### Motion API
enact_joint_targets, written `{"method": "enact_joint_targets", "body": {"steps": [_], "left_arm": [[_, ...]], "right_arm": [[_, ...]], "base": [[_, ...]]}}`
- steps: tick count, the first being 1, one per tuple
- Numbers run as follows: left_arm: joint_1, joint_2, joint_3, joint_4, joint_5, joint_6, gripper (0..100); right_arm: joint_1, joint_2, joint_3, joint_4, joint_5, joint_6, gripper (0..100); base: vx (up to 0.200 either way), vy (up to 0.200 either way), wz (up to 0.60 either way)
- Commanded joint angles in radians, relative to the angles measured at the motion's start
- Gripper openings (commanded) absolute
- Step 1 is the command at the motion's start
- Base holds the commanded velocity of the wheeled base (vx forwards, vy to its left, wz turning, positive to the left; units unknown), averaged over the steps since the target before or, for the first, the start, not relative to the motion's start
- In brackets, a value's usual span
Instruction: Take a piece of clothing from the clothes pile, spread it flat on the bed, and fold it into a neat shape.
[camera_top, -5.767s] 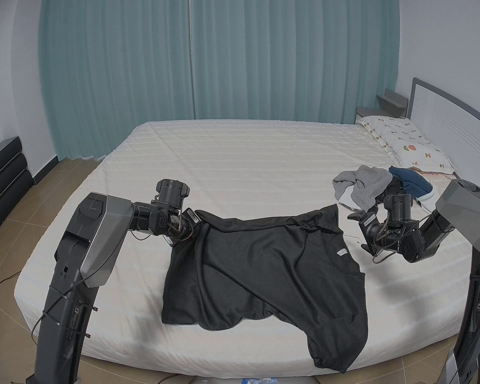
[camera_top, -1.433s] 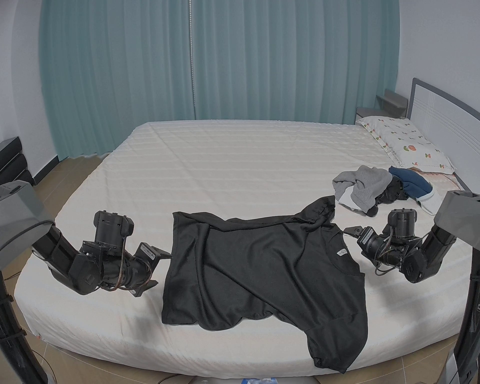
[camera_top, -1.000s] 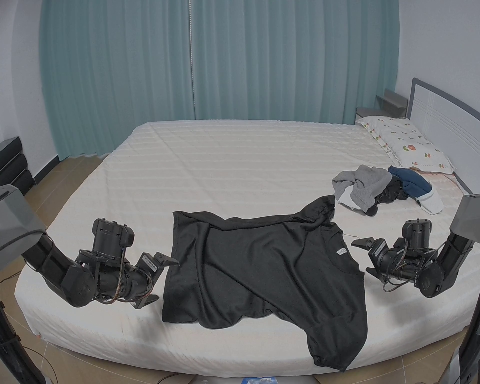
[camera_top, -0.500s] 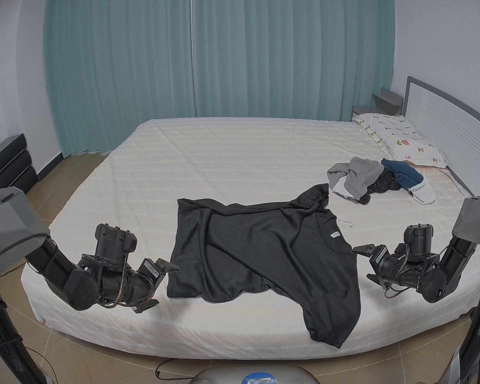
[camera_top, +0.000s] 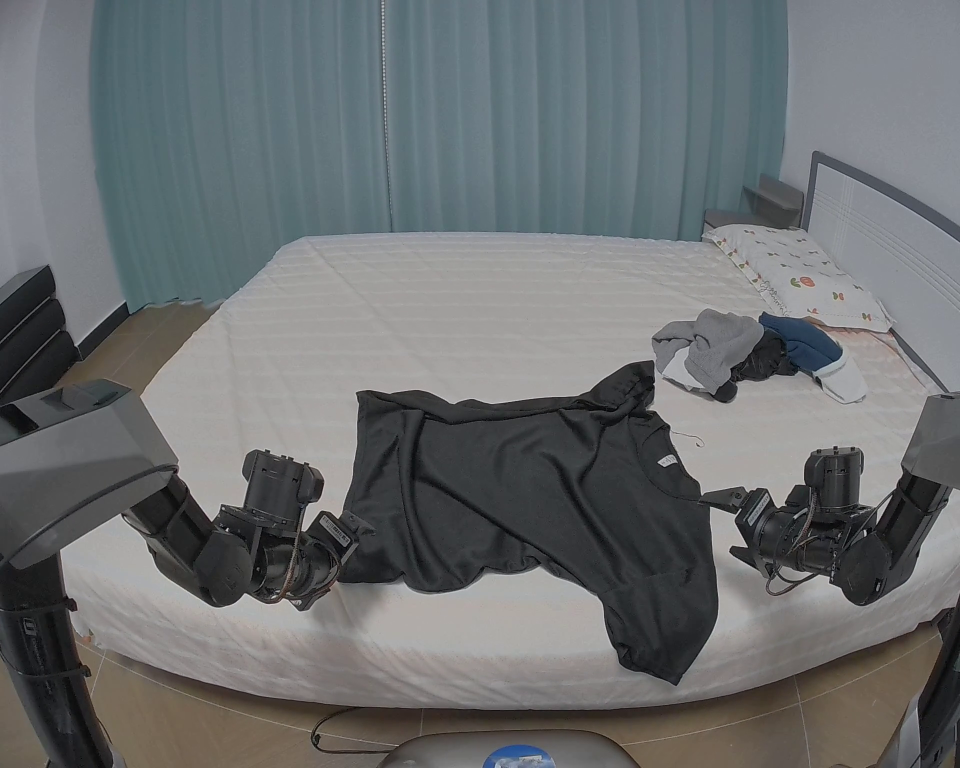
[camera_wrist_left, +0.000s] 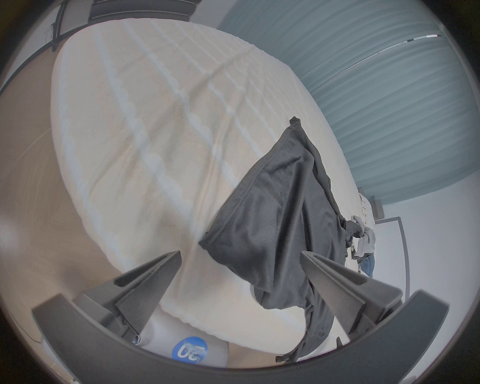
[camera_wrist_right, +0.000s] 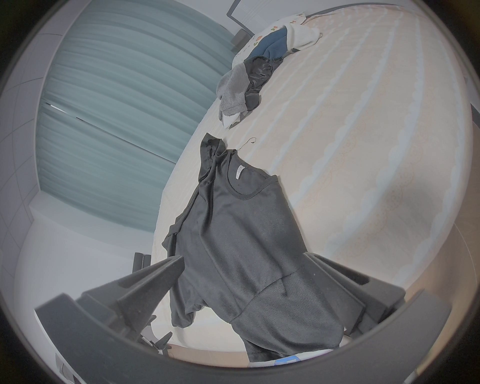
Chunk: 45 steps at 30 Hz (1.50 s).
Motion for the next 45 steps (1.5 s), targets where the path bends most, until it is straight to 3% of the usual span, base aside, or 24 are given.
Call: {"method": "enact_joint_targets", "body": {"steps": [1,11,12,23,26,35,38,45], "left_arm": [[-0.002,0.065,-0.037,0.001,0.015,0.019,100],[-0.017,0.118,-0.082,0.004,0.081,0.079,100],[-0.018,0.120,-0.083,0.003,0.083,0.087,0],[-0.017,0.115,-0.063,0.004,0.092,0.085,0],[-0.008,0.071,-0.017,0.004,0.126,0.085,0],[0.021,-0.032,0.081,0.004,0.126,0.093,0],[0.035,-0.058,0.113,0.004,0.126,0.136,0],[0.060,-0.099,0.139,0.032,0.126,0.190,0]], "right_arm": [[0.002,-0.001,0.002,-0.002,0.000,0.000,100],[0.002,-0.001,0.001,-0.002,-0.001,0.000,100],[0.002,-0.001,0.002,-0.002,-0.001,0.000,100],[0.000,-0.002,0.013,0.015,-0.001,-0.019,100],[0.002,0.005,0.045,0.019,-0.001,-0.089,100],[0.002,0.042,0.108,0.019,0.013,-0.224,100],[0.008,0.077,0.133,0.018,0.022,-0.293,100],[0.025,0.148,0.090,0.007,0.022,-0.299,100]], "base": [[0.000,0.000,0.00],[0.000,0.000,0.00],[0.000,0.000,0.00],[0.000,0.000,0.00],[0.000,0.000,0.00],[0.000,0.000,0.00],[0.000,0.000,0.00],[0.000,0.000,0.00]]}}
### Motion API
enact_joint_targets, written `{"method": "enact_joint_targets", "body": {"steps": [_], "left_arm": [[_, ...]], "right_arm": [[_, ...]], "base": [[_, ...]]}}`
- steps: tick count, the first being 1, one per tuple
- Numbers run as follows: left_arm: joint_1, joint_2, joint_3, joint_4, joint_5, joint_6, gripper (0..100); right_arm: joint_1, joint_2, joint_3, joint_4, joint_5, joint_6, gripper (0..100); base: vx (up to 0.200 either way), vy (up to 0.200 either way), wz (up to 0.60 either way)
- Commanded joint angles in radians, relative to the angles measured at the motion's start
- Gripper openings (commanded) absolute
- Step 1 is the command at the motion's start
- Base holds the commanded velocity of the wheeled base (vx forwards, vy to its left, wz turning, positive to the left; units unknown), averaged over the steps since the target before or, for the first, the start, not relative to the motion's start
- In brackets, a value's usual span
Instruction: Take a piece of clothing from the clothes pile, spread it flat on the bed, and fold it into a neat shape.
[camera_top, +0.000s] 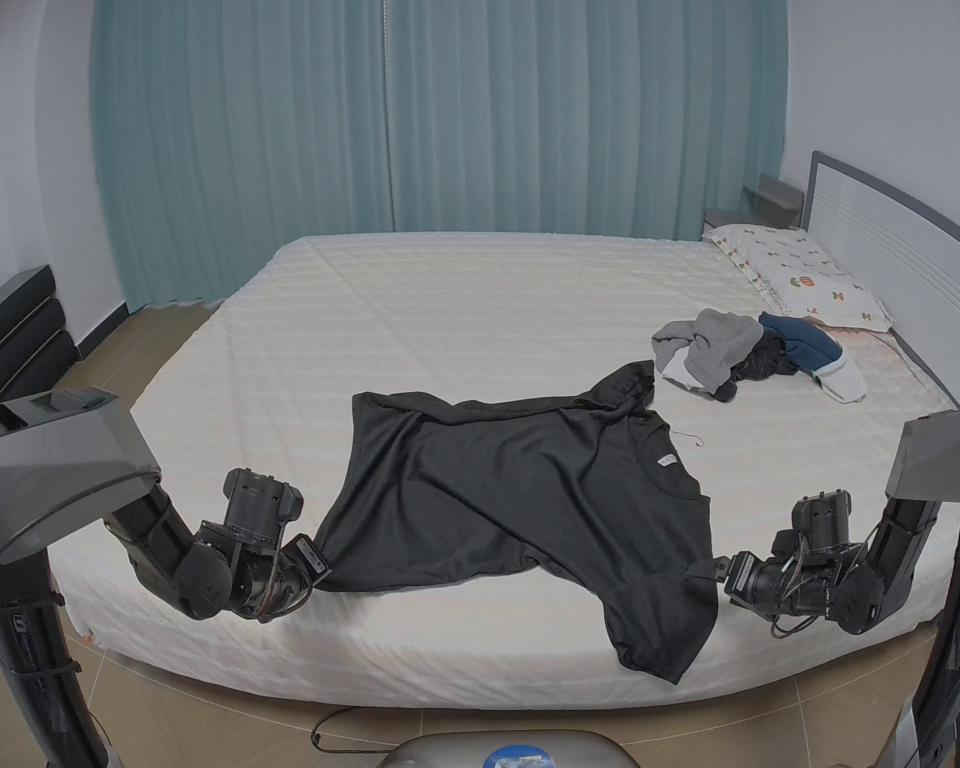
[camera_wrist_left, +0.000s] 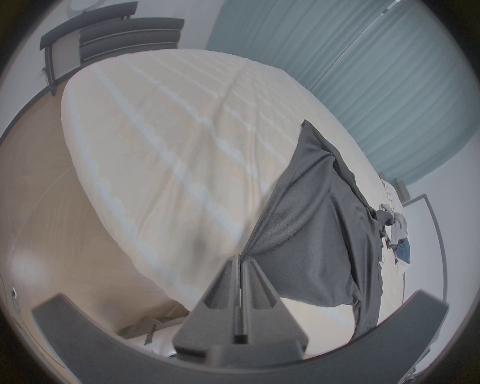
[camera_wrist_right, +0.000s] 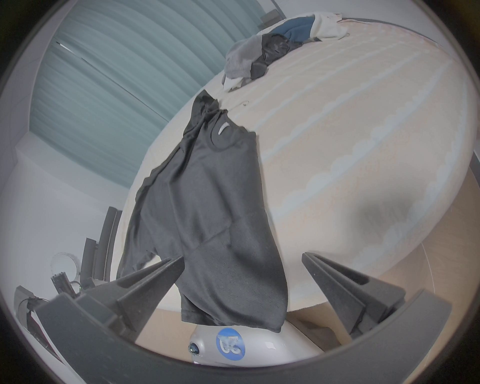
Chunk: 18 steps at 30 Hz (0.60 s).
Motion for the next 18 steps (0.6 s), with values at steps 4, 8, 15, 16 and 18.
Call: {"method": "enact_joint_targets", "body": {"steps": [4,8,15,16,18], "left_arm": [[0.021,-0.057,0.014,0.052,-0.001,0.044,0],[0.030,-0.054,0.016,0.055,-0.004,0.061,0],[0.035,-0.054,0.017,0.058,-0.004,0.065,0],[0.036,-0.056,0.019,0.058,-0.004,0.069,0],[0.036,-0.056,0.019,0.058,-0.004,0.069,0]], "right_arm": [[0.011,0.090,-0.070,0.000,0.000,0.000,100],[0.014,0.124,-0.108,0.004,-0.006,0.002,100],[0.002,0.099,-0.088,0.009,-0.012,-0.006,0],[-0.009,0.073,-0.076,0.021,-0.017,-0.006,0],[-0.009,0.073,-0.076,0.021,-0.017,-0.006,0]], "base": [[0.000,0.000,0.00],[0.000,0.000,0.00],[0.000,0.000,0.00],[0.000,0.000,0.00],[0.000,0.000,0.00]]}}
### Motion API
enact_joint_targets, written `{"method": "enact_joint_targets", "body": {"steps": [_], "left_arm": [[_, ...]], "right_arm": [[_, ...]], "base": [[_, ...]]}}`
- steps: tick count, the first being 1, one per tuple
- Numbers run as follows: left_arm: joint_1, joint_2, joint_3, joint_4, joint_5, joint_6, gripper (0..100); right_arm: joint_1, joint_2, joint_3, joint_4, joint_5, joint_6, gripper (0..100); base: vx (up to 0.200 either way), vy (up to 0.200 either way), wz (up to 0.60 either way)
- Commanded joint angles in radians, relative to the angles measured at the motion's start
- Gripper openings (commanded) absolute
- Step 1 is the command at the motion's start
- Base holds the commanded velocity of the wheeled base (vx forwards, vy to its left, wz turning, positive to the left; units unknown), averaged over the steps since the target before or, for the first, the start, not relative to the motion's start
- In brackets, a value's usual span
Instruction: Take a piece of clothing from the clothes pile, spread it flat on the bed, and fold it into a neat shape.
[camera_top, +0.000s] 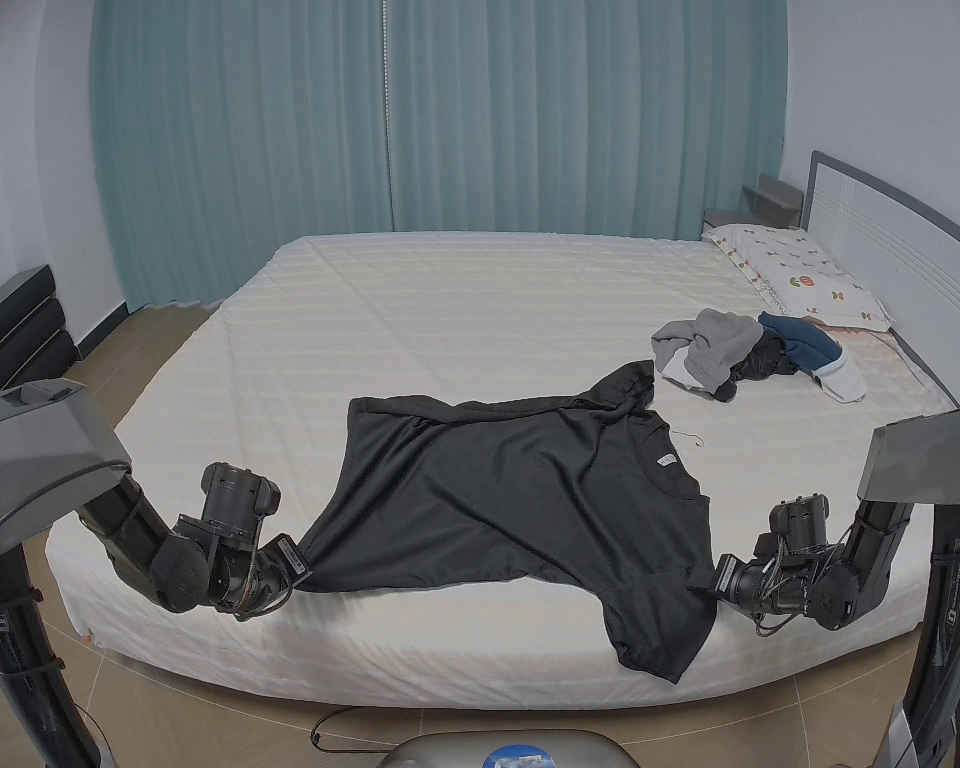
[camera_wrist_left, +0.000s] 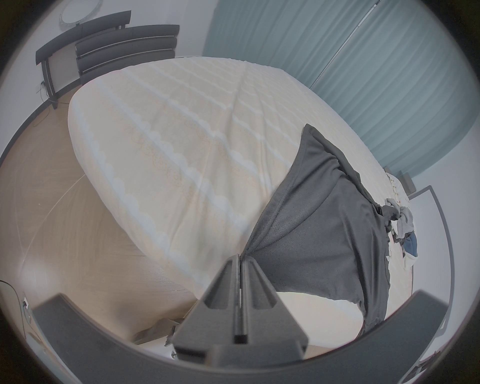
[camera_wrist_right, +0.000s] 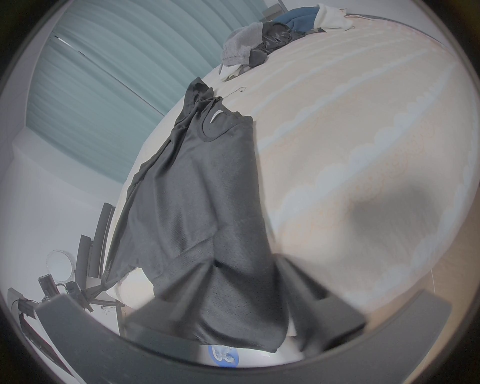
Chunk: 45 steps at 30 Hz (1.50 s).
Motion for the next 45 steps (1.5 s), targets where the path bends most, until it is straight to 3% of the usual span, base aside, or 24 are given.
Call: {"method": "enact_joint_targets", "body": {"steps": [1,9,11,19,26,29,30,31,40,45], "left_arm": [[0.013,-0.007,0.009,0.001,0.000,0.025,0],[0.021,-0.010,0.051,0.004,-0.005,0.081,0],[0.031,-0.011,0.069,0.032,-0.006,0.130,0],[0.042,-0.030,0.084,0.125,-0.023,0.173,0],[0.042,-0.018,0.069,0.125,-0.029,0.173,0],[0.039,-0.024,0.069,0.107,-0.075,0.166,0],[0.039,-0.027,0.071,0.107,-0.091,0.164,100],[0.039,-0.027,0.071,0.107,-0.098,0.164,100],[0.040,-0.027,0.066,0.101,-0.109,0.164,100],[0.039,-0.033,0.048,0.038,-0.129,0.089,100]], "right_arm": [[-0.034,-0.062,0.023,0.054,-0.002,-0.014,0],[-0.096,-0.125,0.047,0.127,0.007,-0.102,0],[-0.128,-0.128,0.072,0.124,0.009,-0.188,0],[-0.134,-0.161,0.106,0.132,0.007,-0.225,0],[-0.125,-0.131,0.113,0.129,0.007,-0.251,0],[-0.103,-0.131,0.115,0.127,0.002,-0.252,0],[-0.097,-0.131,0.118,0.126,0.001,-0.252,0],[-0.096,-0.130,0.121,0.120,0.001,-0.252,100],[-0.108,-0.150,0.110,0.092,0.001,-0.235,100],[-0.120,-0.250,0.103,0.086,0.004,-0.176,100]], "base": [[0.000,0.000,0.00],[0.000,0.000,0.00],[0.000,0.000,0.00],[0.000,0.000,0.00],[0.000,0.000,0.00],[0.000,0.000,0.00],[0.000,0.000,0.00],[0.000,0.000,0.00],[0.000,0.000,0.00],[0.000,0.000,0.00]]}}
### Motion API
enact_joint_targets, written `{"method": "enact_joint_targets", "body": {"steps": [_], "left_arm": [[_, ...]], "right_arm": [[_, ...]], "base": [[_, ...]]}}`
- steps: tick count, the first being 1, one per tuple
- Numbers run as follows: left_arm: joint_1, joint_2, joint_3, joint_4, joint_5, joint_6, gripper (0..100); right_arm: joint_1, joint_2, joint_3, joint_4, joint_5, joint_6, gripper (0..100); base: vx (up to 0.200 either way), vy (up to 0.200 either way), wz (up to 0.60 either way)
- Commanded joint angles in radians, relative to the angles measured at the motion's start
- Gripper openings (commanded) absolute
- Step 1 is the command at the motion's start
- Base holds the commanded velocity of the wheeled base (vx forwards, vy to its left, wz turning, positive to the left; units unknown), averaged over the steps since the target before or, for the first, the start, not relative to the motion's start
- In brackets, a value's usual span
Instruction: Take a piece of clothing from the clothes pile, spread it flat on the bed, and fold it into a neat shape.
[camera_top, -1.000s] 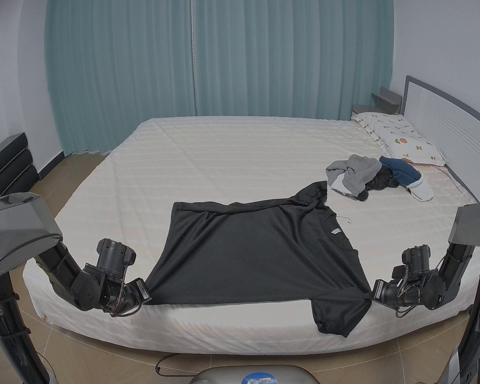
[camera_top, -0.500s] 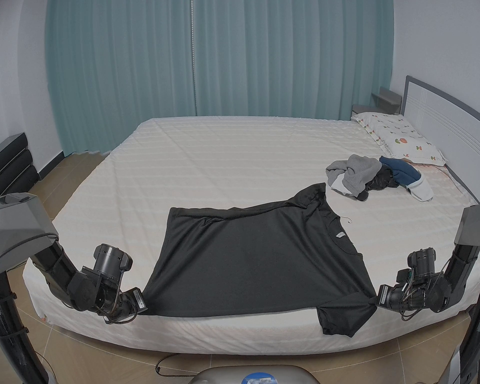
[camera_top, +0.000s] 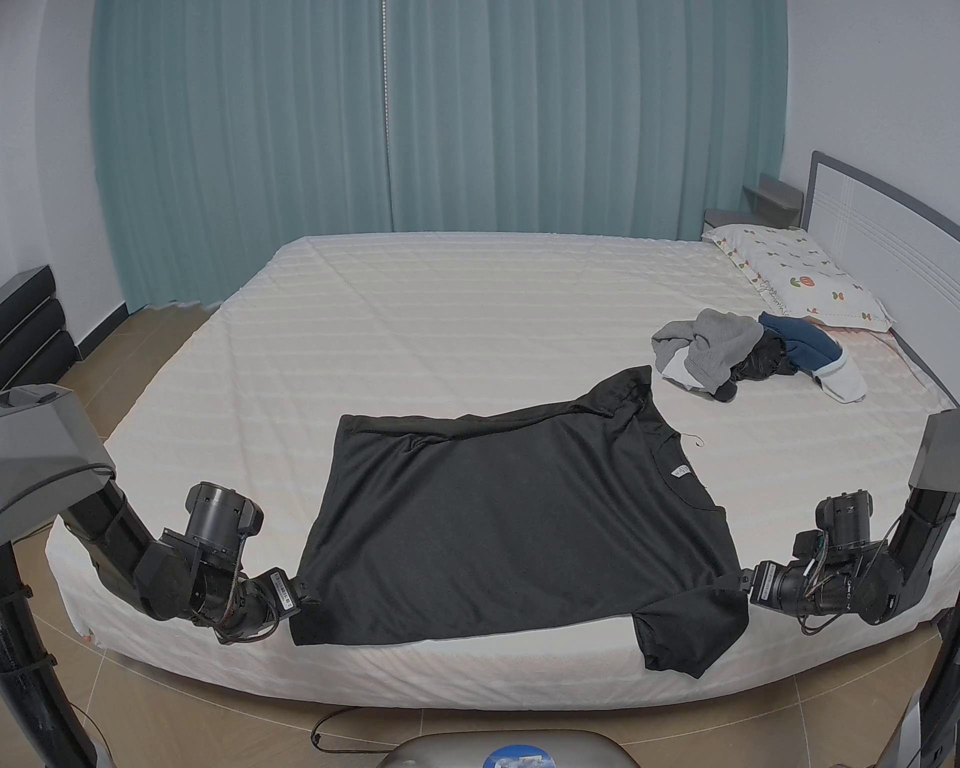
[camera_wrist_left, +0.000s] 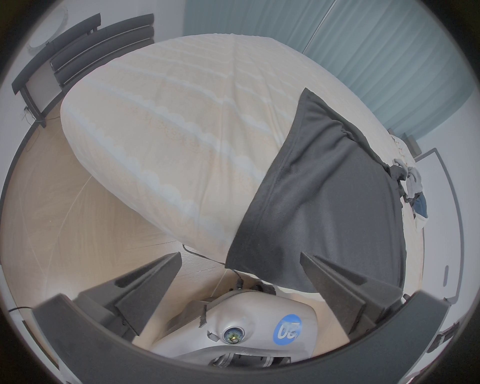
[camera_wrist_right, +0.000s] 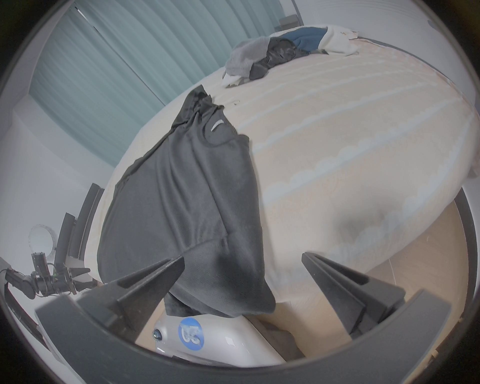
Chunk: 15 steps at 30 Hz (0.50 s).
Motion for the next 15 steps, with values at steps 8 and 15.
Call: {"method": "enact_joint_targets", "body": {"steps": [8,15], "left_arm": [[-0.006,-0.009,-0.045,-0.037,-0.015,-0.133,100],[-0.015,-0.015,-0.046,-0.043,-0.020,-0.156,100]], "right_arm": [[0.004,-0.095,-0.007,-0.003,0.011,0.083,100],[0.012,-0.093,-0.007,-0.004,0.015,0.086,100]], "base": [[0.000,0.000,0.00],[0.000,-0.143,0.00]]}}
